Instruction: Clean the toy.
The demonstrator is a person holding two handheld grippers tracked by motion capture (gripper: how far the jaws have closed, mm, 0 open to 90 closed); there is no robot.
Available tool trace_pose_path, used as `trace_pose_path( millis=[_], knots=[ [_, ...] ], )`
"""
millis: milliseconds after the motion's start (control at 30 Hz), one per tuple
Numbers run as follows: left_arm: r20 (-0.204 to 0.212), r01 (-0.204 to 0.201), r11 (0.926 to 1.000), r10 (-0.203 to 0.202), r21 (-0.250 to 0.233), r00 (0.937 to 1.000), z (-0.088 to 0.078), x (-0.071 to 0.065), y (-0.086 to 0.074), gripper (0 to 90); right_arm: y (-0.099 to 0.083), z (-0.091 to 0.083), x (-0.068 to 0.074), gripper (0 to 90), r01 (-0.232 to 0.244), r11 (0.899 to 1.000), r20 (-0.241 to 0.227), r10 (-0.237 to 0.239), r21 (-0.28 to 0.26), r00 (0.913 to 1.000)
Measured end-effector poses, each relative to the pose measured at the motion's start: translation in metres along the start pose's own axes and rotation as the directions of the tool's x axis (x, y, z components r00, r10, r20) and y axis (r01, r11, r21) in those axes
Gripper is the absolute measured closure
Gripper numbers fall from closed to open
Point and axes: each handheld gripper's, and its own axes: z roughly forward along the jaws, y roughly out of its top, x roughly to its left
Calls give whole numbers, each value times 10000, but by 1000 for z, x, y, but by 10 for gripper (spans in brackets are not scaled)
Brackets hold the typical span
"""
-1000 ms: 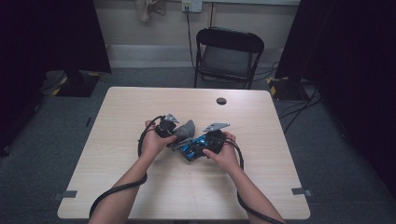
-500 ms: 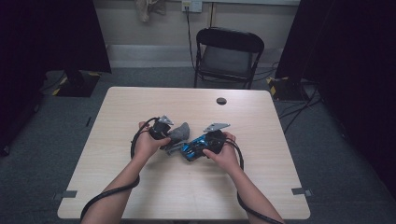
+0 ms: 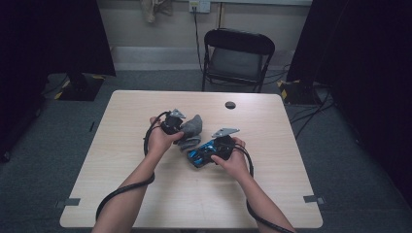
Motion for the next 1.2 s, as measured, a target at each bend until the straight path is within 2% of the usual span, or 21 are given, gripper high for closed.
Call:
trace_pose_path(
  millis=[200, 300, 400, 467, 533, 767, 967, 1200],
  knots=[
    [-8, 7, 10000, -7, -14, 10000, 24, -6, 13, 629, -1, 0, 0, 156, 41, 10000, -5, -41, -36, 10000],
    [3, -121, 9998, 121, 184, 9999, 34, -10, 16, 629, -1, 0, 0, 156, 47, 10000, -12, -47, -36, 10000],
    [-8, -153, 9997, 153, 178, 9999, 43, -13, 16, 628, -1, 0, 0, 156, 56, 10000, -15, -56, -68, 10000],
    [-58, -79, 9999, 80, 94, 10000, 47, -14, 15, 624, -1, 0, 0, 157, 66, 10000, -11, -66, -35, 10000],
    [134, 149, 9999, -149, -12, 9998, 50, -15, 15, 622, -1, 0, 0, 156, 66, 10000, -13, -66, -52, 10000],
    [166, -120, 9997, 116, 227, 9998, 54, -18, 13, 623, -1, 0, 0, 156, 60, 10000, -21, -60, -43, 10000],
    [221, -514, 9978, 505, 421, 9985, 52, -23, 12, 628, 0, 0, 0, 156, 60, 10000, -23, -60, -10, 10000],
    [316, -544, 9976, 530, 433, 9981, 48, -23, 8, 630, 0, 0, 0, 156, 59, 10000, -35, -59, -17, 10000]
  ],
)
